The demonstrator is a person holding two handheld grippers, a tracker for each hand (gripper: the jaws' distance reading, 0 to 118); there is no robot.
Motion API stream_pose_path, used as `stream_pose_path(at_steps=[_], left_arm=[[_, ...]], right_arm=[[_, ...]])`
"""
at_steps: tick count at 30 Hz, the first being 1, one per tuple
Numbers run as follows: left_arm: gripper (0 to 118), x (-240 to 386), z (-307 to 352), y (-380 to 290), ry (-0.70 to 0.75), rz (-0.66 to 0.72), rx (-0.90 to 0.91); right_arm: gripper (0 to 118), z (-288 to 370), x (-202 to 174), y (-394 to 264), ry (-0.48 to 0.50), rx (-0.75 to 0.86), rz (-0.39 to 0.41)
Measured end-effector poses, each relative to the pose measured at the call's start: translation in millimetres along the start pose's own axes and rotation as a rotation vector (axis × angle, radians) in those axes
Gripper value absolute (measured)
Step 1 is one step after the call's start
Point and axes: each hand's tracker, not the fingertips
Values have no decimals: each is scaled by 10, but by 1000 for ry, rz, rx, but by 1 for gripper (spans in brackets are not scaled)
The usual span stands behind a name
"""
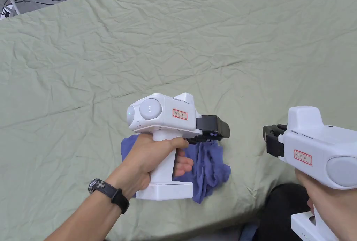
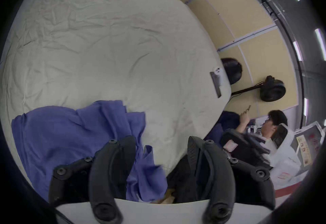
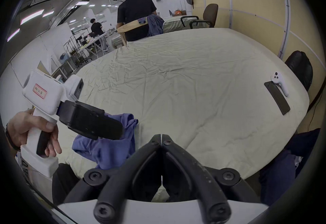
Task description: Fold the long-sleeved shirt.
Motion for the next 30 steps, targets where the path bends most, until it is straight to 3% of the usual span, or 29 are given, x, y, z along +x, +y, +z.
stream_pose_path(at_steps=[7, 8, 11, 12, 21, 30], left_arm=[[62, 29, 769, -127, -32, -40, 195], [54, 12, 867, -158, 3, -44, 211], [10, -32, 1117, -334, 179, -123, 302], [5, -60, 1157, -404, 233, -160, 318], [1, -450, 604, -700, 313, -171, 205], [1, -201, -386, -754, 346, -251, 86]], right_arm=[[1, 73, -77, 12, -1, 11, 11], [1, 76, -85, 15, -1, 12, 12], [1, 82, -128, 8, 3, 14, 18], [1, 84, -136, 4, 2, 14, 18], [1, 50, -144, -43, 2, -1, 17], [1, 40, -95, -54, -22, -18, 24]])
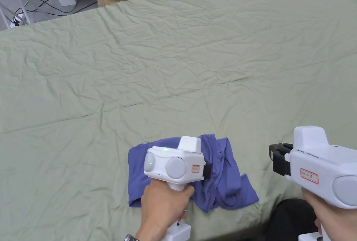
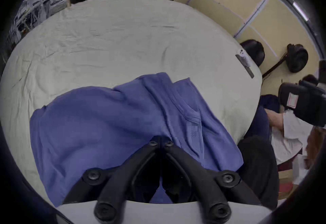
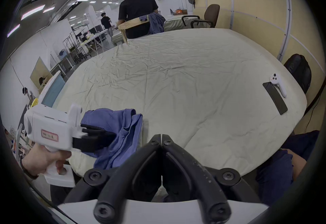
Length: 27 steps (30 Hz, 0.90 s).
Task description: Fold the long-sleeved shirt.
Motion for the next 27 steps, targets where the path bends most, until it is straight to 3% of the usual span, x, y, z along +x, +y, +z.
stream_pose_path(at_steps=[6, 11, 22, 27], left_arm=[[1, 122, 46, 81, -4, -6, 37], [1, 43, 507, 40, -56, 32, 119], [1, -702, 1797, -658, 214, 182, 273], [1, -939, 1986, -963, 235, 243, 271]], right_arm=[[1, -39, -13, -20, -4, -17, 11], [1, 39, -210, -9, 14, -2, 49], [1, 263, -881, -59, 116, 51, 180], [1, 308, -1016, -140, 118, 45, 219]])
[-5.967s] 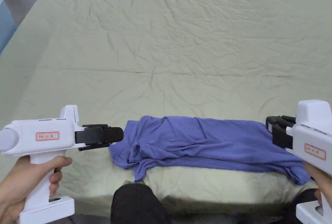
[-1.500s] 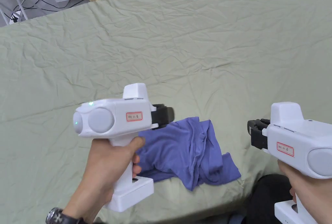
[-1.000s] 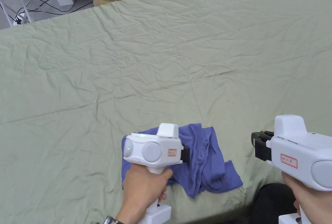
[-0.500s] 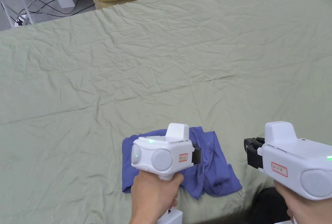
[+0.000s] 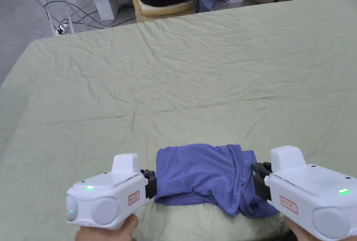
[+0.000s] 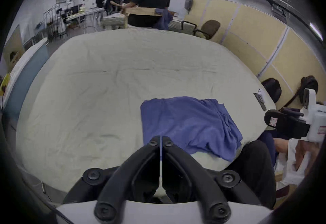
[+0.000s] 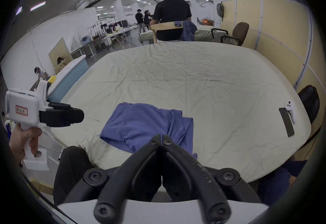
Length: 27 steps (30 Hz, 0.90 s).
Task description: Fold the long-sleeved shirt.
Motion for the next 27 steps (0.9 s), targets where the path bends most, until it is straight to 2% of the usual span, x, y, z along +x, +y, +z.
stream_pose_path(at_steps=[5, 10, 14, 17, 19, 22, 25, 26, 27], left_arm=[[1, -170, 37, -27, 3, 55, 14], [1, -253, -50, 18, -7, 81, 7], [1, -296, -147, 60, -19, 94, -10], [1, -331, -240, 83, -21, 101, -28], [1, -350, -298, 90, -23, 97, -42], [1, -363, -376, 99, -36, 95, -66], [2, -377, -427, 103, -48, 98, -76], [6, -396, -444, 106, -62, 106, -81], [21, -426, -478, 117, -95, 125, -90]], right_arm=[[1, -174, -18, 215, -1, -69, 72], [1, -923, -57, 621, 78, -281, 185], [1, -1601, -98, 690, 62, -438, 267], [1, -1989, -29, 585, 50, -522, 255], [1, -2172, 16, 455, 5, -584, 303], [1, -2243, 43, 368, 29, -569, 276], [1, -2226, 53, 394, 37, -575, 286], [1, -2234, 75, 394, 42, -576, 283], [1, -2218, 77, 401, 48, -576, 273]])
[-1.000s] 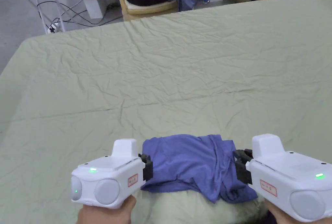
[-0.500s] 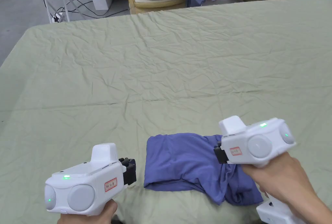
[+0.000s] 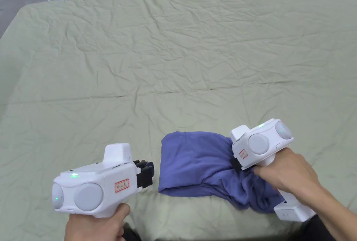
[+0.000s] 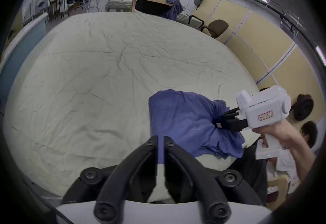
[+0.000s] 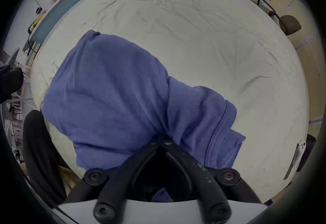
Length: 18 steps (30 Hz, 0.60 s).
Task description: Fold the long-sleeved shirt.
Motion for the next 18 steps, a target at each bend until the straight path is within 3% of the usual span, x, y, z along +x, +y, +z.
stream_pose_path(at_steps=[1, 3, 4, 6, 10, 12, 15, 18], left_arm=[[41, -55, -36, 25, -56, 36, -6], [98, -259, -155, 85, -217, 123, -24], [111, -348, -225, 103, -277, 160, -59], [111, -505, -403, 153, -377, 141, -86], [111, -757, -829, 272, -430, 69, -163], [111, -896, -1069, 302, -482, 99, -185], [111, -989, -1359, 327, -453, 125, -216], [113, -1050, -1405, 382, -549, 129, -208]], right_arm=[[1, 1, 7, -9, 4, 3, -5], [1, 3, -9, -37, 4, 12, 2], [1, 8, -17, -46, 2, 17, 9], [1, 11, -7, -56, 4, 24, 9], [1, -4, 6, -56, 12, 27, 11], [1, -2, 1, -47, 12, 26, 18], [1, -4, -1, -58, 12, 30, 26], [1, -6, 4, -75, 16, 38, 20]])
